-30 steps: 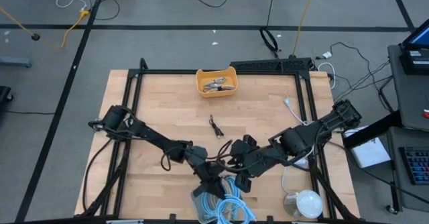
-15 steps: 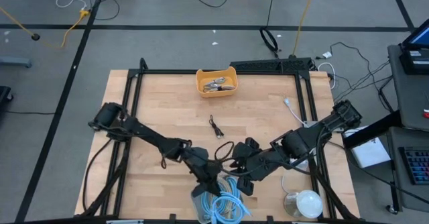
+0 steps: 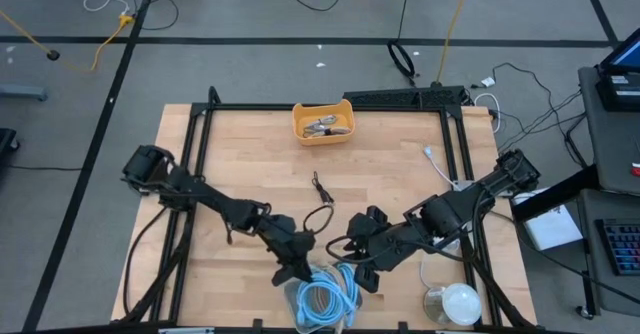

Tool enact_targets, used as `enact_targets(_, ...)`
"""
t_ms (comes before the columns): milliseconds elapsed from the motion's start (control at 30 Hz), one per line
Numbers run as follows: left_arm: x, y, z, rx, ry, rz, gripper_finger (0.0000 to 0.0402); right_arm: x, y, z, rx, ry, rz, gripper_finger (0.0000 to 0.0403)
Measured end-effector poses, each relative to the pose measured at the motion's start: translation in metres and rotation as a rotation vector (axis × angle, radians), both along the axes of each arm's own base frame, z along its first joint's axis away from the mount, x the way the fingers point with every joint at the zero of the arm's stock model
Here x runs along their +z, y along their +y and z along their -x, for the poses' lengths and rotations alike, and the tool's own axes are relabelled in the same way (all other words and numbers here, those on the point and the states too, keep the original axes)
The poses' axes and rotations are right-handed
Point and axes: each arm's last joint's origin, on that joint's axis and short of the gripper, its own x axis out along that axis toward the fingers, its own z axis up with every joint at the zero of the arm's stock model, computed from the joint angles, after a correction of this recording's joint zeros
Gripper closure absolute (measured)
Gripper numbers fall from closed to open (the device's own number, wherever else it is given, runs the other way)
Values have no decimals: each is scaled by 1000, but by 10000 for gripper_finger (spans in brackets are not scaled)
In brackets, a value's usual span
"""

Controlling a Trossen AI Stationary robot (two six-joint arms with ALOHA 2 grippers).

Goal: Sort cables into bins
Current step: Put the blue HDMI cable into the gray bin

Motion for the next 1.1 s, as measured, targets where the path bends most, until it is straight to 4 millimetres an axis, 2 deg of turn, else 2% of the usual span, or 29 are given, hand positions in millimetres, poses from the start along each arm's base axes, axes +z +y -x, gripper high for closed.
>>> enact_targets(167,-17,1,14,45,-19,89,390,0,0,0,-2,-1,-1,301)
enact_targets(433,-23,2,18,117,3,83,387,1,-3,-2,-12,-11,-1,300)
enact_targets(1100,-30,4,20,138,111,89,300,2,-8,-6,-37,-32,14,300)
